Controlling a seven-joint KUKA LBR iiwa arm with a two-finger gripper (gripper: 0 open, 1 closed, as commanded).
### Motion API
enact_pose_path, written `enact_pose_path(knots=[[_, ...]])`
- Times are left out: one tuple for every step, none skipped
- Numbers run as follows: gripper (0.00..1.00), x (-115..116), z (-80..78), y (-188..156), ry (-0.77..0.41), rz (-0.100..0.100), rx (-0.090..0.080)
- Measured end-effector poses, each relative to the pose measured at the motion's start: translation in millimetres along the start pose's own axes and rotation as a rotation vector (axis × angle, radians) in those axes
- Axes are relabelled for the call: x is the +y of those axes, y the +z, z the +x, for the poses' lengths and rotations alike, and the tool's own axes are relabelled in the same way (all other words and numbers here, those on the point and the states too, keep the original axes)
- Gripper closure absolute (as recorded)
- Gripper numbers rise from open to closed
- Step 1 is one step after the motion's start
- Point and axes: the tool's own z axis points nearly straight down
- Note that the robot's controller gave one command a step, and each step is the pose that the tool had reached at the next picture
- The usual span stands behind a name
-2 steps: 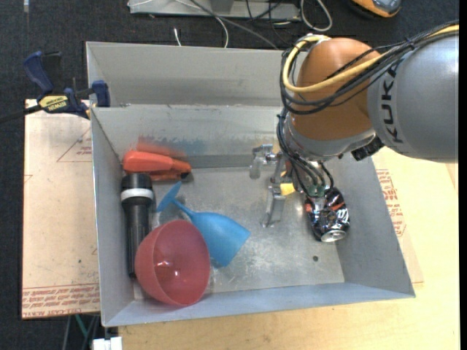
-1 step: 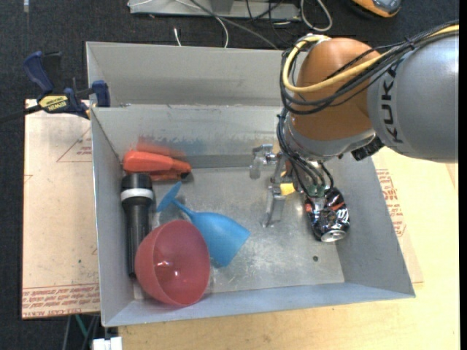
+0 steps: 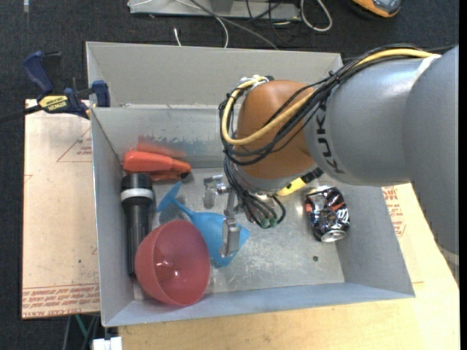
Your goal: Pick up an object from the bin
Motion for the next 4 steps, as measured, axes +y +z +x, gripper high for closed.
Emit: enact_pose_path(knots=[[0.00,1.7,0.4,18.0,-0.004,0.001,-0.002],[0.00,21.1,42.5,53.9,-0.134,-0.003,-0.004],[1.00,18.4,36.9,83.5,-0.228,-0.001,-0.010],[1.00,18.4,36.9,83.5,-0.228,-0.001,-0.009]])
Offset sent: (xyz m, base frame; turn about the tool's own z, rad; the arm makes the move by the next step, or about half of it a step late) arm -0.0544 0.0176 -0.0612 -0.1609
